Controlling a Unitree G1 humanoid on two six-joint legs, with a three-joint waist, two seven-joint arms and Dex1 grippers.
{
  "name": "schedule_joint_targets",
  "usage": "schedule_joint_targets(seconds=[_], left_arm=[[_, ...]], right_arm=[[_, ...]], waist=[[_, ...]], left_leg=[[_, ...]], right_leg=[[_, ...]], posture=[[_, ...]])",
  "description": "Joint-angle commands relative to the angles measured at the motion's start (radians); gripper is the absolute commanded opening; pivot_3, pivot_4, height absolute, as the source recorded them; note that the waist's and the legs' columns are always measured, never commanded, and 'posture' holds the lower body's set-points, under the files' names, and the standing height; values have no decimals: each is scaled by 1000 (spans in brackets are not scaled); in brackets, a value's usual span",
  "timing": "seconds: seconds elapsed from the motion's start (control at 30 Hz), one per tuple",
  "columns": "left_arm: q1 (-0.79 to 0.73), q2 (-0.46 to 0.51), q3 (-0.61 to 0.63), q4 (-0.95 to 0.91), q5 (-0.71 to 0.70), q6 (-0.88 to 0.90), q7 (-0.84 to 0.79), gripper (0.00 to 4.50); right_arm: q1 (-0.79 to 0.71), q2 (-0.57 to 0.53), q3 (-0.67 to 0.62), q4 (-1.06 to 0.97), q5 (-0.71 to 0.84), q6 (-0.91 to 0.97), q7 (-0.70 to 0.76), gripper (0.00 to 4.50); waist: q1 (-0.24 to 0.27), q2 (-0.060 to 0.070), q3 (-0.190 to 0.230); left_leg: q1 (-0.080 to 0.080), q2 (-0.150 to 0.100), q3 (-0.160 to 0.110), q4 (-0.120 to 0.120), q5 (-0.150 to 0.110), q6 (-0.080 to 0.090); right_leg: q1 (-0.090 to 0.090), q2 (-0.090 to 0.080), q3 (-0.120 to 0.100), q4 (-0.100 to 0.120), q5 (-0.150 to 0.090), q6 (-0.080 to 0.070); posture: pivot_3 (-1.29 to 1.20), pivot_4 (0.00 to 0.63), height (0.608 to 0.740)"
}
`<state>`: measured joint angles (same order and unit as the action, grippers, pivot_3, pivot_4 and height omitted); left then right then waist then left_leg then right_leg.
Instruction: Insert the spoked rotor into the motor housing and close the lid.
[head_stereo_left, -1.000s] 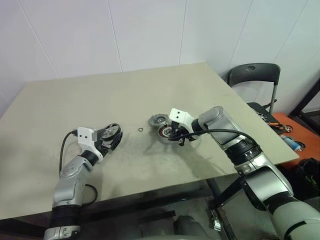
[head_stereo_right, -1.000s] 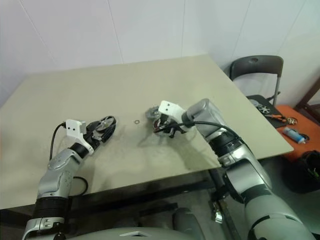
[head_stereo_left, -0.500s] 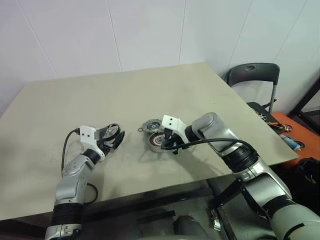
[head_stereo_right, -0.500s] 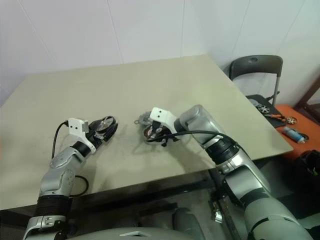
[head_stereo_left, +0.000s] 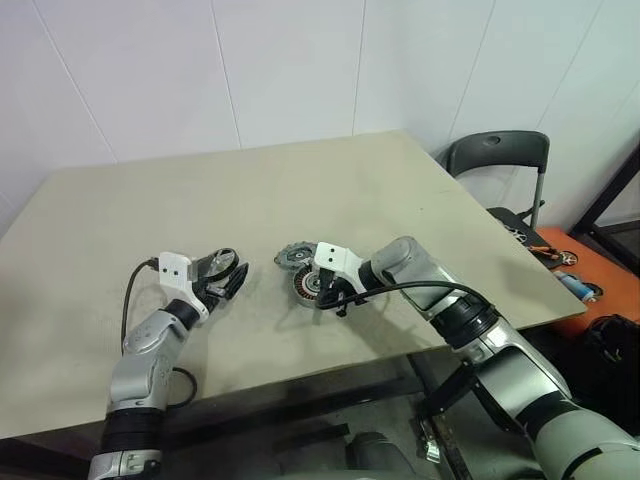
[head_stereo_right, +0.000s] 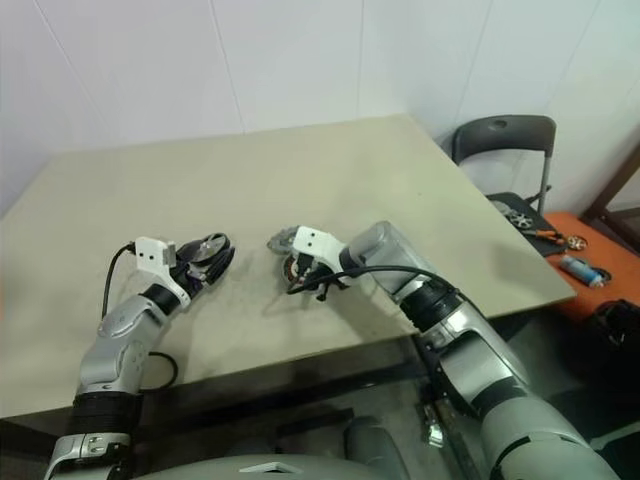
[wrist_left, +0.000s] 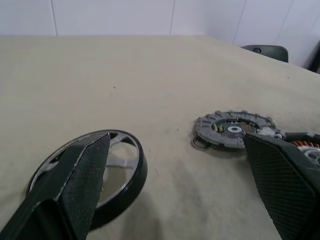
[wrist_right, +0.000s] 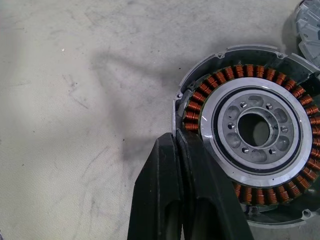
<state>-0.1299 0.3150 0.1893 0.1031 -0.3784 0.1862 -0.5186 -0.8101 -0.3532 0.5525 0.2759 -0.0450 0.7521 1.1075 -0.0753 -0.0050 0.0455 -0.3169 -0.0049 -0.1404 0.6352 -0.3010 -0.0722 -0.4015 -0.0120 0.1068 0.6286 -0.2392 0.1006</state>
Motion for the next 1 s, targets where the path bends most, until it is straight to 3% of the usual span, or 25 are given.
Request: schedule_joint_targets(seconds=[0.03, 0.5, 0.87, 1.0], left_arm=[[-10, 11, 12, -43, 0, -7, 5, 4500], [-44, 15, 10, -6, 3, -8, 1, 4500], [-39, 7, 6, -6, 4, -13, 0, 4500], [-34, 6, 5, -15, 1, -11, -1, 4500]], right_arm=[[-17, 1, -9, 14, -23, 18, -45, 29], [-84, 83, -98, 93, 23, 160, -132, 29], [-75, 39, -70, 60, 33, 151, -116, 29], [-61, 20, -46, -2, 57, 152, -67, 947]], waist=[[0, 0, 0], [-3, 0, 0], [4, 0, 0], [6, 1, 1]], left_leg=[[0, 0, 0, 0, 0, 0], [-3, 0, 0, 1, 0, 0], [-5, 0, 0, -2, 0, 0], [-6, 0, 0, -3, 0, 0]], right_leg=[[0, 0, 0, 0, 0, 0], [-3, 0, 0, 0, 0, 0], [-4, 0, 0, -2, 0, 0], [-4, 0, 0, -4, 0, 0]], posture=[[0, 0, 740], [0, 0, 740], [0, 0, 740], [0, 0, 740]])
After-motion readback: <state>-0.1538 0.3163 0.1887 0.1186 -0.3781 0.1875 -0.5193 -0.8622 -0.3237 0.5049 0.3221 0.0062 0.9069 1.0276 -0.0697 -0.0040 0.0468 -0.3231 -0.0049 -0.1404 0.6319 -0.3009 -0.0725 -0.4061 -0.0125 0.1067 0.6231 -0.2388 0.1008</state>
